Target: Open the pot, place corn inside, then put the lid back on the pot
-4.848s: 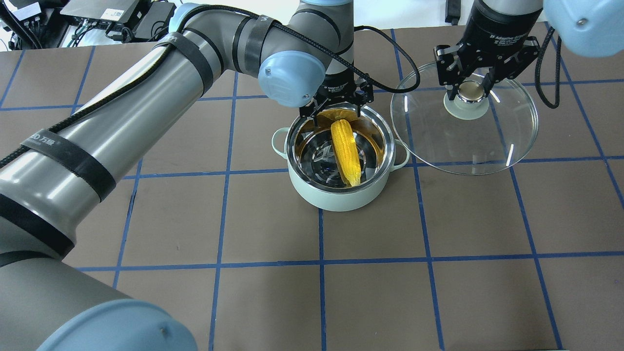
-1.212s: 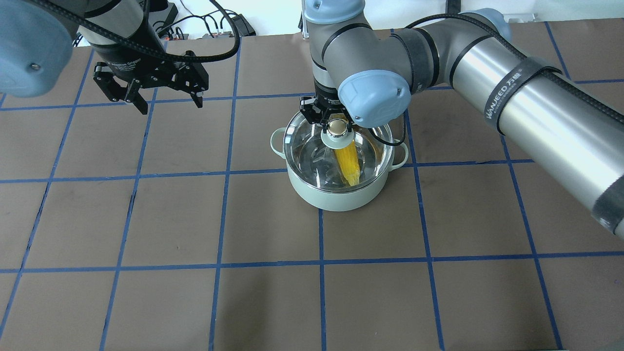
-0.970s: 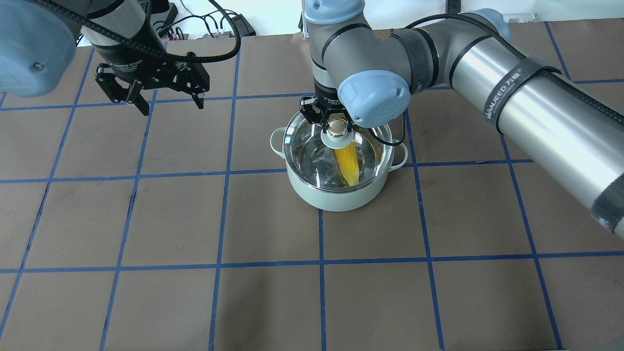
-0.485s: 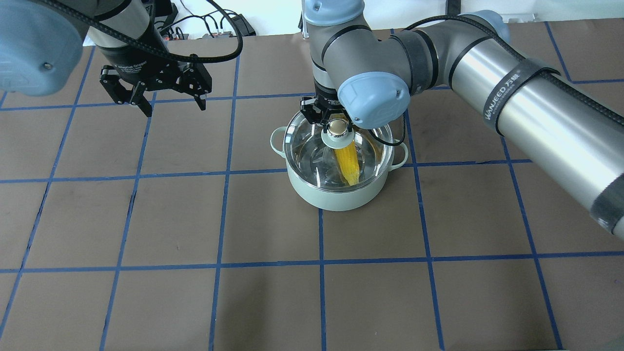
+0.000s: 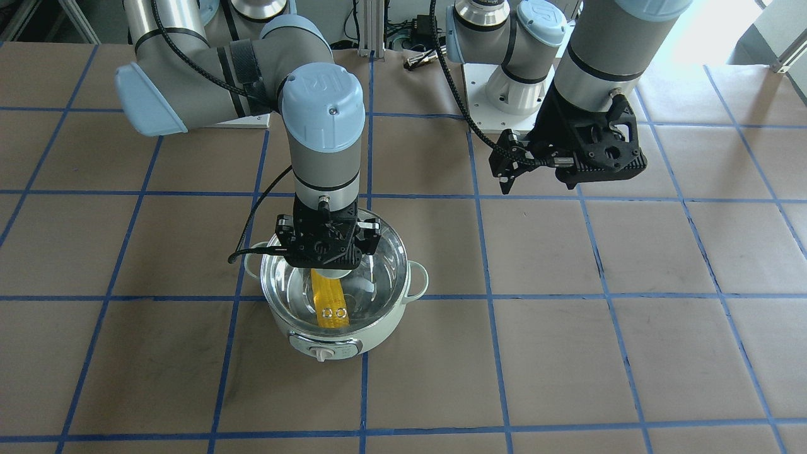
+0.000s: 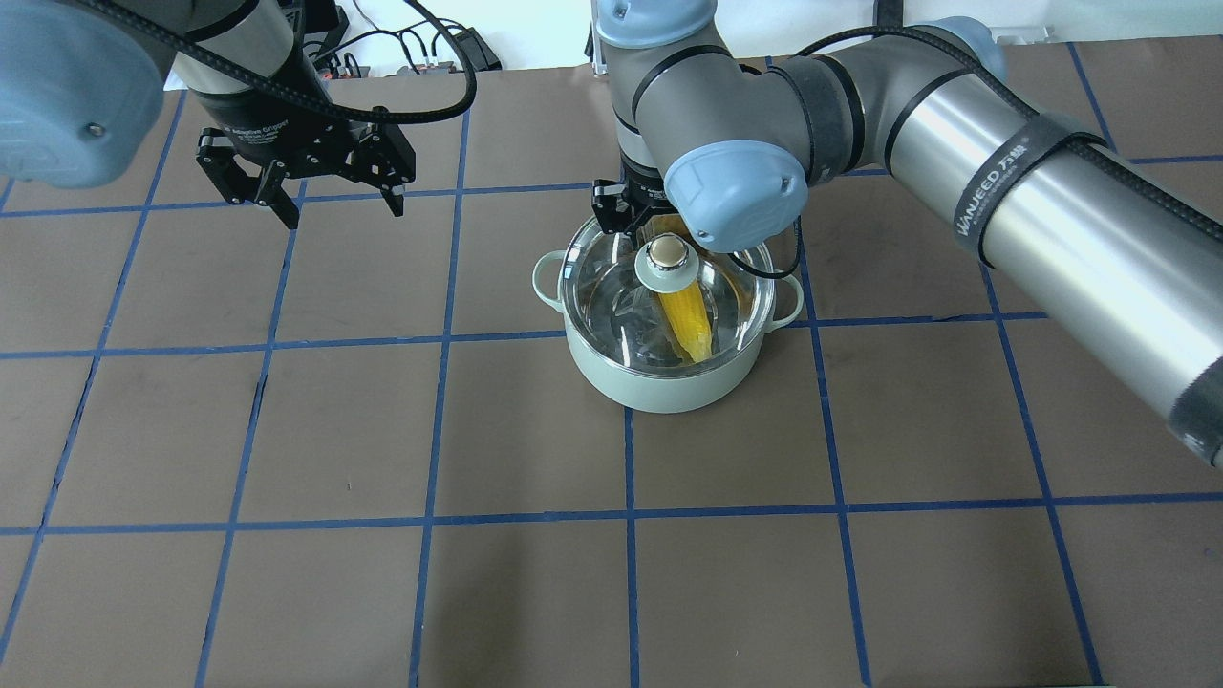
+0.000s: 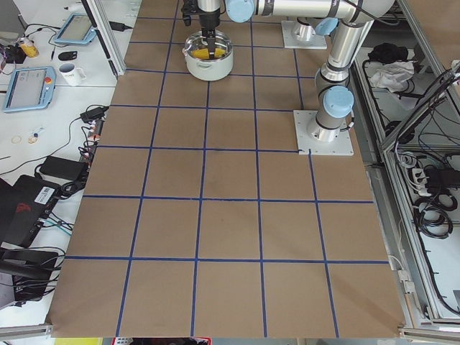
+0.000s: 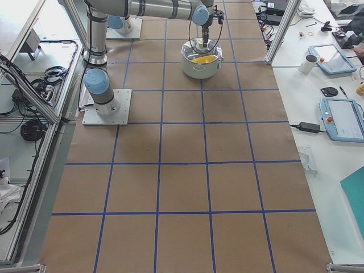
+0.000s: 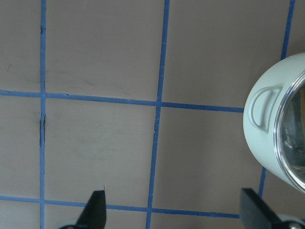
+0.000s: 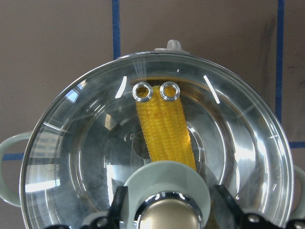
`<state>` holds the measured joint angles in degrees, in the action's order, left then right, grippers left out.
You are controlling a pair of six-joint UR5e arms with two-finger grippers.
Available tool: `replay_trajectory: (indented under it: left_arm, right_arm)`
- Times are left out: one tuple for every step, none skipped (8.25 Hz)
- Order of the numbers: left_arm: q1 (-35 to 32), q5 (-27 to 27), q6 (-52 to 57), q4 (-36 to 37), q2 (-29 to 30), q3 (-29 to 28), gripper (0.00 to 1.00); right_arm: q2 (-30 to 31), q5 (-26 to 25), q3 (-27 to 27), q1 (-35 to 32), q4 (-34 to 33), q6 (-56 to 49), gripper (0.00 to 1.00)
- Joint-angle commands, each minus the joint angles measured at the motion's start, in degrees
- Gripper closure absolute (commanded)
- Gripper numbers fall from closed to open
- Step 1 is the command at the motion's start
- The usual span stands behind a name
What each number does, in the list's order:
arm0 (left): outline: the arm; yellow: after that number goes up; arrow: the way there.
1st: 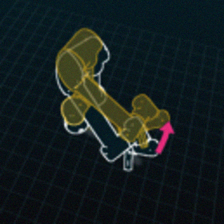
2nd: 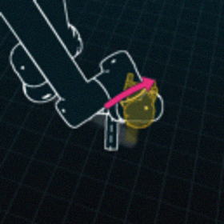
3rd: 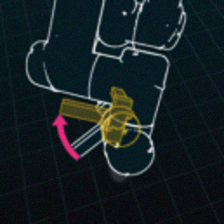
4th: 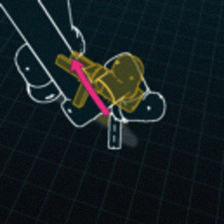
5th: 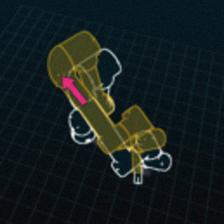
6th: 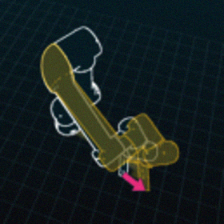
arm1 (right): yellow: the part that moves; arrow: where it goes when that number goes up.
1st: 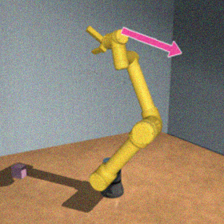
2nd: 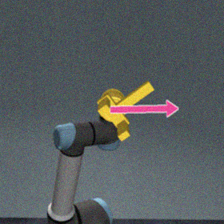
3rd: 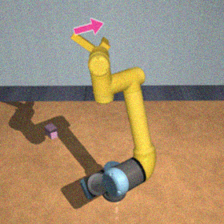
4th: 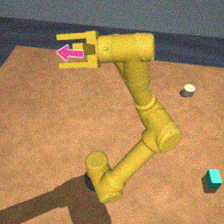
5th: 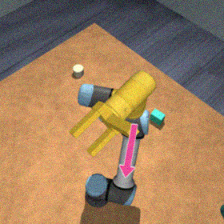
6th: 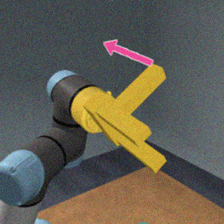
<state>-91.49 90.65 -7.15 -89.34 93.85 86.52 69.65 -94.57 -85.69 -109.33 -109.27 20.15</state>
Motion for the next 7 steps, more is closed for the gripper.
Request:
replay_trajectory:
  left_arm:
    - [0.1, 0.1, 0.0, 0.0, 0.0, -0.1, 0.00]
    - [0.1, 0.1, 0.1, 0.0, 0.1, 0.1, 0.00]
    - [0.1, 0.2, 0.2, 0.0, 0.0, 0.0, 0.00]
    - [0.1, 0.2, 0.0, 0.0, -0.1, -0.1, 0.00]
    - [0.1, 0.5, 0.0, -0.3, -0.2, -0.6, 0.00]
    - [0.1, 0.5, 0.2, 0.0, 0.0, 0.0, 0.00]
    - [0.1, 0.4, 0.1, -0.1, -0.2, -0.6, 0.00]
  right_arm:
    - [3.1, 0.0, 0.0, 0.1, -1.3, -0.2, 0.00]
    - [6.9, 0.6, 0.0, 0.9, -0.2, 0.0, 0.00]
    - [11.6, 2.0, 0.1, 2.7, 4.3, 0.4, 0.00]
    - [15.8, 2.2, 0.3, 6.0, 10.4, 0.3, 0.00]
    - [18.0, 2.1, 0.4, 11.5, 16.7, -1.9, 0.00]
    - [18.9, 2.4, 0.9, 18.4, 19.4, -12.2, 0.00]
    - [20.4, 2.6, 0.7, 22.0, 20.7, -18.4, 0.00]
